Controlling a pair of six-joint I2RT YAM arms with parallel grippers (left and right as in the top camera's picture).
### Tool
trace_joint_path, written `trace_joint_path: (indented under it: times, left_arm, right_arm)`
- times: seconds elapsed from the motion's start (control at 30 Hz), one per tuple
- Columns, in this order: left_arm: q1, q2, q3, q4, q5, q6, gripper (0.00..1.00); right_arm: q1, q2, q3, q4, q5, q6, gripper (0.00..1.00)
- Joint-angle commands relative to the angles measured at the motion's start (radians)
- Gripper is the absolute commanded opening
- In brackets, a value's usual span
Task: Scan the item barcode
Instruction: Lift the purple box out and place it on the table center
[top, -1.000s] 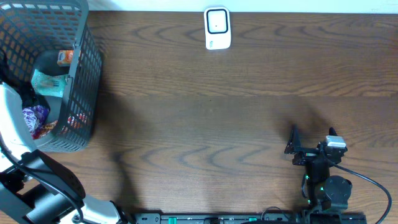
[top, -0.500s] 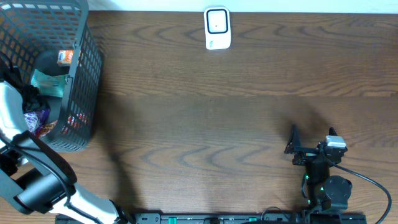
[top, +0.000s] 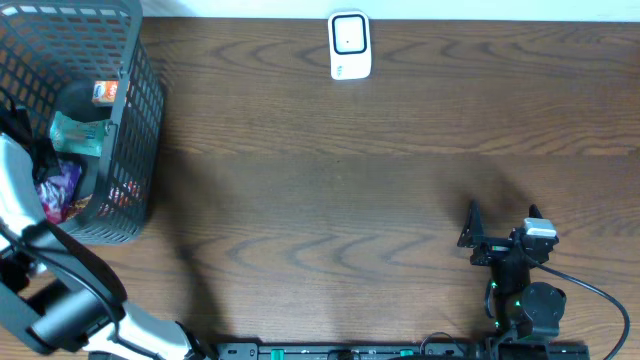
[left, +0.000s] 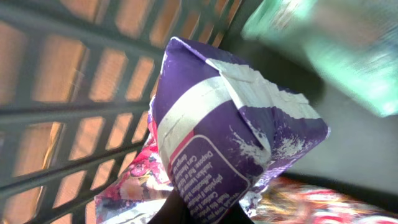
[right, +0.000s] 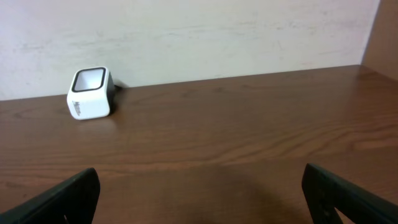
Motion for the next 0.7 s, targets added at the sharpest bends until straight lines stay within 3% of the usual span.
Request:
trace_joint_path:
  times: [0.0,0.1,0.2,0.47,0.57,0.67]
  left_arm:
    - [-0.003,-0.159,0.027,0.057,0.246,-0.068,0.07]
    - [-0.003,-0.286,0.028,0.171,0.483,-0.117,0.07]
    - [-0.003,-0.4,0.028,0.263,0.594,-0.198,0.07]
    - [-0.068,-0.634,0.028,0.377,0.605,-0.58,0.07]
    - [-0.206,-0.665,0.028,0.381,0.608,-0.694,0.07]
    - [-0.383,-0.663,0.027,0.384,0.607,-0.697,0.07]
  right_arm:
    - [0.008,-0.005,-0.002,-0.004,0.001,-0.009,0.99]
    - [0.008,-0.005,-0.002,-0.004,0.001,-0.009,0.99]
    - [0.008,-0.005,-0.002,-0.004,0.001,-0.009,0.99]
    - [0.008,-0.005,-0.002,-0.004,0.001,-0.009,0.99]
    - [0.008,-0.005,-0.002,-0.004,0.001,-0.009,0.99]
    - [0.008,-0.005,-0.002,-0.004,0.001,-0.009,0.99]
